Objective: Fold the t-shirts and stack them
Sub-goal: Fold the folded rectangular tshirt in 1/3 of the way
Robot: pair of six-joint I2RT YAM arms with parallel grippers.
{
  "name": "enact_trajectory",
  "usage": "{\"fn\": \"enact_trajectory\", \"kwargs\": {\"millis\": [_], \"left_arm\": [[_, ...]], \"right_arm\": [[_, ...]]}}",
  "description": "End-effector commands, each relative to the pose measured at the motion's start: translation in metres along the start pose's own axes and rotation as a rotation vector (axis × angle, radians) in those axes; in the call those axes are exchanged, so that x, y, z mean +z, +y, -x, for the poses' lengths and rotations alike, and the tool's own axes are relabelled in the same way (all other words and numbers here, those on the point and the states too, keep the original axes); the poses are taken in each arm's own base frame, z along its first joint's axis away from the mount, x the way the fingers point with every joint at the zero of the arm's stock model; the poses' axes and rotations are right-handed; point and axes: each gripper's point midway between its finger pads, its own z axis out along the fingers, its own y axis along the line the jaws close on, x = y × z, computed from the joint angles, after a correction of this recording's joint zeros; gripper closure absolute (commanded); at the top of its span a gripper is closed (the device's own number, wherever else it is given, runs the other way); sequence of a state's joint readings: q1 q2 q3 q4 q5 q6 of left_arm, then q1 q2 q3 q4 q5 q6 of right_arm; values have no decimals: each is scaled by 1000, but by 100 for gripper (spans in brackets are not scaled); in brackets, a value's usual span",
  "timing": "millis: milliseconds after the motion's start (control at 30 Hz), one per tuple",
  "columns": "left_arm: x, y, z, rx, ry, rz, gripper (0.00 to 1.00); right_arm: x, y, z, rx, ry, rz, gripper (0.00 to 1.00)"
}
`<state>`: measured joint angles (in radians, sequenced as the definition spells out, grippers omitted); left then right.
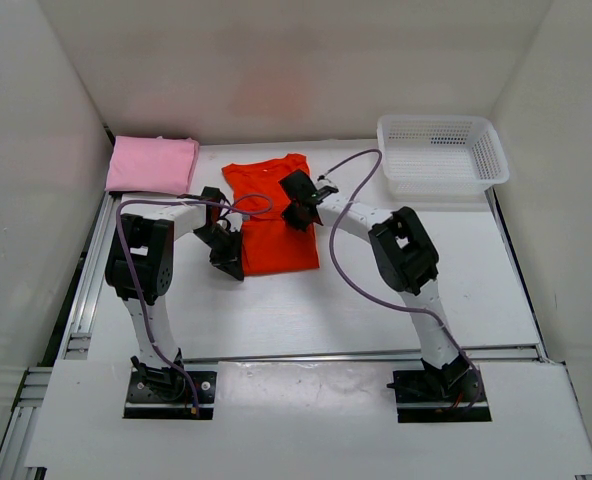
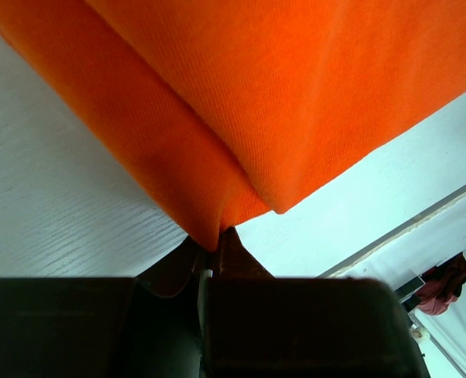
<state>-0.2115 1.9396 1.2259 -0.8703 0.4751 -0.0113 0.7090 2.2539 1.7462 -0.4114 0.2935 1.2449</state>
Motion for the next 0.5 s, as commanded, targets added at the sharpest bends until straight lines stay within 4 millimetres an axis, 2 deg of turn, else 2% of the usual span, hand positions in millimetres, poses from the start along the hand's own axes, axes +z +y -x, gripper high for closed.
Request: {"fn": "enact_trajectory", "kwargs": {"millis": [0,133,167,233,267,333,367,467], "left_arm": [[-10,-3,5,23,-30,1,90],[-10,-3,5,23,-30,1,90],[-10,-3,5,23,-30,1,90],[-10,-5,3,19,-21,-8,90],[-8,-4,2,15,-13,-8,90],[-8,-4,2,15,-13,-8,90],[-8,-4,2,15,-13,-8,90],[-6,-3,-1,11,-5,-8,90]], "right_arm": [[9,3,9,97,-45,-27,97],[19,7,15,120,-83,-36,96],[17,19,19,127,-90,-10,95],[22,20,25,117,-121,-23,95],[15,35,34,129,-145,10,95],[22,36,46,130,-186,4,95],[16,47,58,142,-228,26,95],[23,51,70,159,-260,32,94]]}}
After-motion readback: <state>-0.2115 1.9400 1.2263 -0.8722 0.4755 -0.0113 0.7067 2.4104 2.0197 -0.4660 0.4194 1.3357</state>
